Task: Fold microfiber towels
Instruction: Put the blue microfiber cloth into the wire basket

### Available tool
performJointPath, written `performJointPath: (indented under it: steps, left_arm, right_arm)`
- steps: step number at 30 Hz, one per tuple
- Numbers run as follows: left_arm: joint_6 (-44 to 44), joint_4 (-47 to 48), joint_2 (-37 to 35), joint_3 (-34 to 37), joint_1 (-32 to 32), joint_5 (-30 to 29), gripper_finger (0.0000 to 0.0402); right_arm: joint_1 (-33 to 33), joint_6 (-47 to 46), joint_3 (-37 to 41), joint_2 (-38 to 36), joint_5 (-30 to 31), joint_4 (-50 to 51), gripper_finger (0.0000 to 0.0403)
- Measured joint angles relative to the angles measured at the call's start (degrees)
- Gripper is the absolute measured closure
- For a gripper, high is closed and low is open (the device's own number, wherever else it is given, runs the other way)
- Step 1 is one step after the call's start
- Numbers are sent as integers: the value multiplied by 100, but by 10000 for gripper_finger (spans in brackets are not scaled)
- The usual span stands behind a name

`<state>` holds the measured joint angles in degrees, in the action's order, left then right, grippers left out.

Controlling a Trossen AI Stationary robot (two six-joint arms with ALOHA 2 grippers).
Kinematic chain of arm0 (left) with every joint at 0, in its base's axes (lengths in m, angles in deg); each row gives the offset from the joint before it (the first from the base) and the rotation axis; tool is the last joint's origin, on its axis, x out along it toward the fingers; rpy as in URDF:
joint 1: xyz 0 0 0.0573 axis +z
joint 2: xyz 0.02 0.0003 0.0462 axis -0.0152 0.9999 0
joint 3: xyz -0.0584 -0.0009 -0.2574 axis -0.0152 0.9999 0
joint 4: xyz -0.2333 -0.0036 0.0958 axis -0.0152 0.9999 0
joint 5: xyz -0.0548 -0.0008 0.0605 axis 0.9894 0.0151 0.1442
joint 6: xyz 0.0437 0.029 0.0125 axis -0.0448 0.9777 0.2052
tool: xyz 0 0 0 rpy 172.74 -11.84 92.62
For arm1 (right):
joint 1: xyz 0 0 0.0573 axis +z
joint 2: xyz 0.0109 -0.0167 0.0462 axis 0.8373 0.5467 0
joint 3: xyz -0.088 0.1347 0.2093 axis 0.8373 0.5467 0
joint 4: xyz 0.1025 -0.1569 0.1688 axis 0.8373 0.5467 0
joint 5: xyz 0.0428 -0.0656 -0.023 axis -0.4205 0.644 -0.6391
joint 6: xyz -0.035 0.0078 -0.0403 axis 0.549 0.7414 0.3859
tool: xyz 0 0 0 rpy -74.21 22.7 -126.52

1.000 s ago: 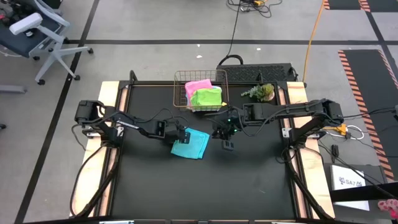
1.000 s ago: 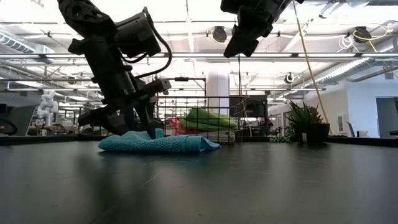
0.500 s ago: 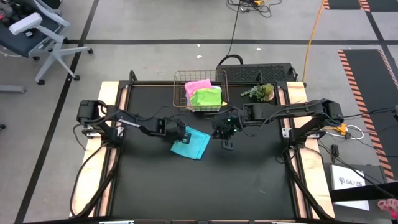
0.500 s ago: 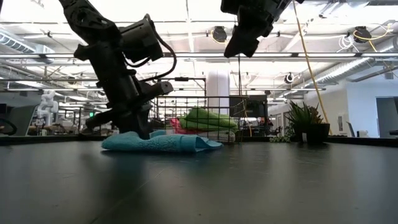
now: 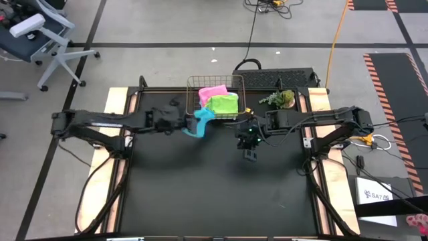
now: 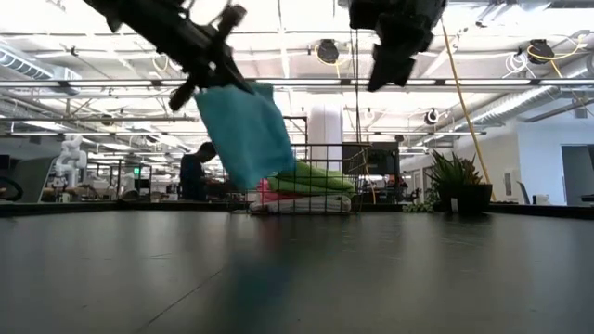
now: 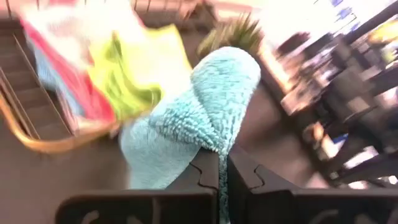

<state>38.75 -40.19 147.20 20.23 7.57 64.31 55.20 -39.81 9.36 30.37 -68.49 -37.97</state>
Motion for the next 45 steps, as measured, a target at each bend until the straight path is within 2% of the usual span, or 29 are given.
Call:
performJointPath:
  steps: [8, 14, 17, 21, 29, 32, 35, 40, 45]
  left_arm:
    - [757, -626, -1025, 2, 551, -111, 400]
    - [748, -1054, -948, -32, 1048, 391, 400]
    - [753, -998, -574, -215, 1235, 581, 400]
    - [836, -1054, 201, -848, 1455, 1098, 400]
    - [1290, -851, 1971, -2837, 1772, 2090, 400]
    - [1350, -536, 2509, -3348, 1885, 2337, 400]
    - [1249, -422, 2968, -3578, 1953, 2455, 400]
    - [935, -338, 3602, -3570, 2080, 2678, 400]
    - [904, 293, 3964, -3570, 2255, 2738, 400]
  right_arm:
    - [29, -130, -1, -107, 412, 64, 353]
    - [27, -130, -1, -122, 412, 49, 353]
    - [27, -124, -1, -122, 412, 46, 353]
    - [27, -117, -1, -122, 412, 47, 353]
    - [27, -110, -1, -122, 412, 92, 353]
    - [27, -110, -1, -122, 412, 195, 353]
    - [27, -109, -1, -122, 412, 284, 353]
    - [27, -108, -1, -122, 412, 309, 353]
    - [27, -110, -1, -120, 410, 309, 353]
